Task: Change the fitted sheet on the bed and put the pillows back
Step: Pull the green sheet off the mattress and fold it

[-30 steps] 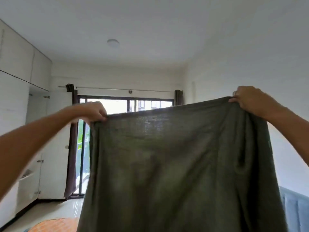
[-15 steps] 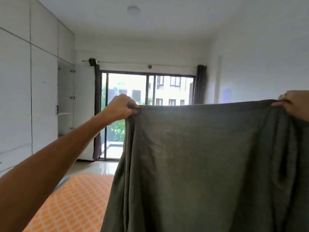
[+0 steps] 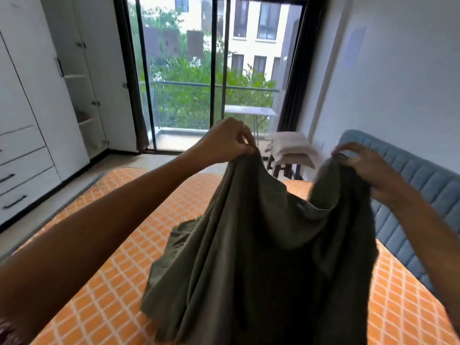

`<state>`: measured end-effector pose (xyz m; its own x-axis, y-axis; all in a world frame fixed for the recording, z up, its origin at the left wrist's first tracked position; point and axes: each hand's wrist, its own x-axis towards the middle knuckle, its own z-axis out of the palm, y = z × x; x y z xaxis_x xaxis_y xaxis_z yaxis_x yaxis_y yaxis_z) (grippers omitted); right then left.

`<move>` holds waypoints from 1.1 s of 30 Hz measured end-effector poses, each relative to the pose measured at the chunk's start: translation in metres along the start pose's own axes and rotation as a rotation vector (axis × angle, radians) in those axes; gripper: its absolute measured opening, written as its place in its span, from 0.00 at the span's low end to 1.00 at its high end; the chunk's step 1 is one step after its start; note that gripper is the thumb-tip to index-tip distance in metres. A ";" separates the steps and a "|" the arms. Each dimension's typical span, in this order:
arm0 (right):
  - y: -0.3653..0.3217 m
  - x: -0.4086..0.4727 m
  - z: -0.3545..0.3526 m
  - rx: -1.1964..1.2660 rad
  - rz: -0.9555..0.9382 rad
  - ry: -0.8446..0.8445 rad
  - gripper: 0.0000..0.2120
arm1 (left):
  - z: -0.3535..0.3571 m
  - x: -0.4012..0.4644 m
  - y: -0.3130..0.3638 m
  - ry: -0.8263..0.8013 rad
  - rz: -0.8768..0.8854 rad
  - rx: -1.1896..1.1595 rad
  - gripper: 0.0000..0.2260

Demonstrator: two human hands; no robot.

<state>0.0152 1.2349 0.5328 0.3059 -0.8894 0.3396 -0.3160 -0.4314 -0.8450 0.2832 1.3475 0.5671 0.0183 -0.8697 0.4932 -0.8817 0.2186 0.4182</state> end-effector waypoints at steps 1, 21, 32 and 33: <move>-0.010 -0.006 0.016 0.058 0.013 -0.068 0.11 | 0.009 0.000 0.007 -0.016 0.011 0.001 0.05; -0.016 -0.036 0.057 -0.140 -0.374 -0.428 0.10 | 0.064 -0.043 0.030 0.158 0.061 -0.330 0.15; -0.008 -0.046 0.033 -0.149 -0.318 -0.417 0.30 | 0.181 -0.185 -0.033 0.241 -0.298 -0.482 0.15; -0.007 -0.047 0.032 -0.141 -0.311 -0.419 0.30 | 0.186 -0.193 -0.031 0.244 -0.338 -0.511 0.14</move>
<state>0.0322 1.2842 0.5095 0.7275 -0.5920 0.3468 -0.2617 -0.7067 -0.6573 0.2195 1.4262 0.3175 0.4142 -0.8152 0.4048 -0.4750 0.1858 0.8601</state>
